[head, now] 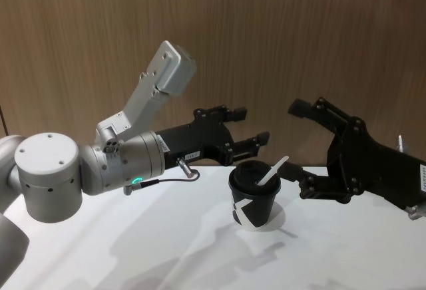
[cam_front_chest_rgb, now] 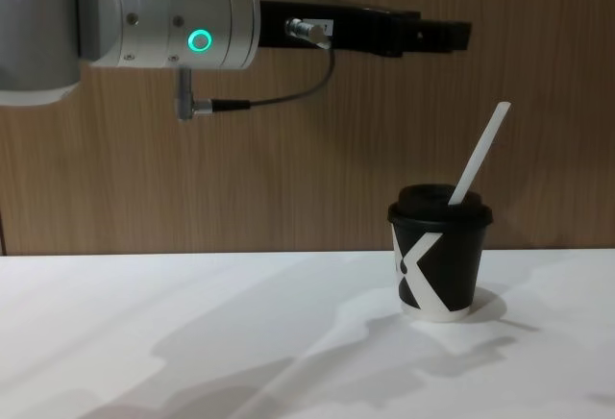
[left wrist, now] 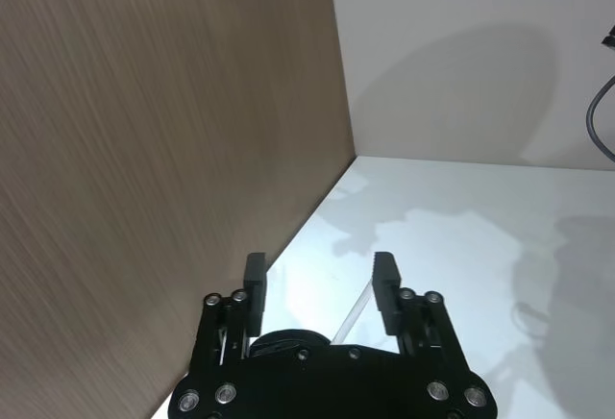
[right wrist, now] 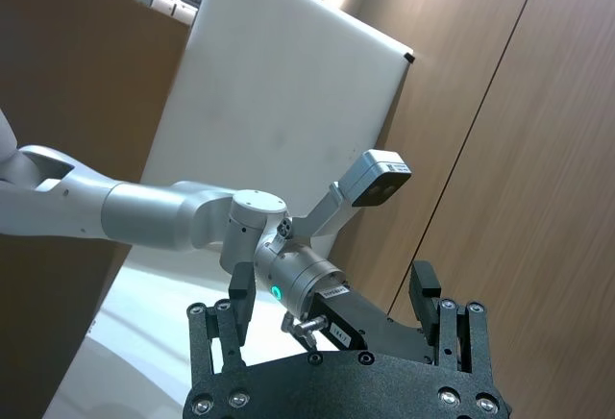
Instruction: Pick up the straw with one hand, pass it to the other hand, and insert it into the cup.
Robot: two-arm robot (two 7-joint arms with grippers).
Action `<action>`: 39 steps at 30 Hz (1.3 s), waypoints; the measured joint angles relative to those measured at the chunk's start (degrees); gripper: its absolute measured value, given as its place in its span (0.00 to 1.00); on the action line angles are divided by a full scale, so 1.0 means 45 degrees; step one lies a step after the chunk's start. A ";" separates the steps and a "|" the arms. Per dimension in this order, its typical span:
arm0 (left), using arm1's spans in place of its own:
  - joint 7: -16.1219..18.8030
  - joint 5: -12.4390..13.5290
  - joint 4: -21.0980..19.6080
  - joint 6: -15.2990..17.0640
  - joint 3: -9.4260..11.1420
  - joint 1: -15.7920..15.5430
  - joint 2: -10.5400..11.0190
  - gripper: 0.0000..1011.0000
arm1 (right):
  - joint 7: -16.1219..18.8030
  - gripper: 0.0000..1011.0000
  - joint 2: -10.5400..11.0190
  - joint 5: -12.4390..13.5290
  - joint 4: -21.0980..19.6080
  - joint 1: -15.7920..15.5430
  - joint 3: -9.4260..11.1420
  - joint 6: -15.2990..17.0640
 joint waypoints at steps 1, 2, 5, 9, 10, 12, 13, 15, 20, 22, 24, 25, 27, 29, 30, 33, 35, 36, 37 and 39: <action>0.0000 0.0001 0.0001 0.0000 0.0000 0.0000 0.0000 0.67 | 0.0000 0.99 0.0000 0.0000 0.0000 0.0000 0.0000 0.0000; 0.0000 0.0002 0.0001 -0.0001 0.0000 0.0000 0.0000 0.72 | -0.0001 0.99 0.0000 0.0000 0.0000 0.0000 0.0000 0.0000; 0.0000 0.0006 0.0005 -0.0004 0.0000 0.0000 -0.0002 0.79 | -0.0001 0.99 0.0000 0.0000 0.0000 0.0000 0.0000 0.0000; 0.0002 0.0012 0.0006 -0.0008 -0.0004 0.0003 -0.0002 0.91 | -0.0001 0.99 0.0002 0.0001 0.0000 0.0000 -0.0001 0.0000; 0.0005 0.0014 0.0001 -0.0011 -0.0011 0.0016 -0.0001 0.93 | -0.0004 0.99 0.0002 0.0002 0.0000 0.0000 -0.0002 -0.0001; 0.0012 0.0016 -0.0021 -0.0019 -0.0027 0.0043 0.0003 0.96 | -0.0025 0.99 0.0002 0.0008 0.0000 -0.0001 -0.0003 0.0000; 0.0029 0.0017 -0.0068 -0.0044 -0.0063 0.0095 0.0015 0.99 | -0.0076 0.99 -0.0002 0.0021 -0.0007 -0.0001 -0.0002 0.0005; 0.0059 0.0018 -0.0127 -0.0081 -0.0101 0.0153 0.0040 0.99 | -0.0179 0.99 -0.0010 0.0036 -0.0029 -0.0011 0.0011 0.0029; 0.0172 0.0006 -0.0385 -0.0343 -0.0301 0.0464 0.0154 0.99 | -0.0765 0.99 -0.0075 0.0091 -0.0200 -0.0107 0.0118 0.0236; 0.0188 -0.0007 -0.0464 -0.0429 -0.0365 0.0567 0.0188 0.99 | -0.1019 0.99 -0.0102 0.0104 -0.0265 -0.0144 0.0161 0.0306; 0.0193 -0.0023 -0.0528 -0.0532 -0.0416 0.0650 0.0217 0.99 | -0.1391 0.99 -0.0161 0.0132 -0.0370 -0.0206 0.0237 0.0430; 0.0195 -0.0034 -0.0604 -0.0619 -0.0474 0.0737 0.0252 0.99 | -0.1518 0.99 -0.0174 0.0140 -0.0393 -0.0219 0.0254 0.0470; 0.0196 -0.0049 -0.0698 -0.0741 -0.0547 0.0842 0.0290 0.99 | -0.1975 0.99 -0.0244 0.0179 -0.0512 -0.0279 0.0339 0.0628; 0.0200 -0.0057 -0.0754 -0.0817 -0.0594 0.0907 0.0313 0.99 | -0.2412 0.99 -0.0321 0.0219 -0.0630 -0.0330 0.0420 0.0780; 0.0203 -0.0060 -0.0796 -0.0852 -0.0626 0.0953 0.0328 0.99 | -0.2606 0.99 -0.0344 0.0241 -0.0664 -0.0343 0.0444 0.0859; 0.0235 -0.0062 -0.0925 -0.1006 -0.0718 0.1084 0.0365 0.99 | -0.3174 0.99 -0.0436 0.0303 -0.0805 -0.0395 0.0524 0.1115; 0.0289 -0.0046 -0.1018 -0.1113 -0.0774 0.1171 0.0382 0.99 | -0.3491 0.99 -0.0467 0.0345 -0.0862 -0.0412 0.0552 0.1268; 0.0309 -0.0041 -0.1050 -0.1142 -0.0793 0.1200 0.0388 0.99 | -0.3629 0.99 -0.0486 0.0364 -0.0904 -0.0425 0.0573 0.1346; 0.0331 -0.0030 -0.1079 -0.1175 -0.0811 0.1227 0.0393 0.99 | -0.3939 0.99 -0.0513 0.0401 -0.0966 -0.0442 0.0596 0.1526; 0.0427 0.0030 -0.1185 -0.1272 -0.0870 0.1322 0.0399 0.99 | -0.4296 0.99 -0.0549 0.0461 -0.1075 -0.0474 0.0627 0.1753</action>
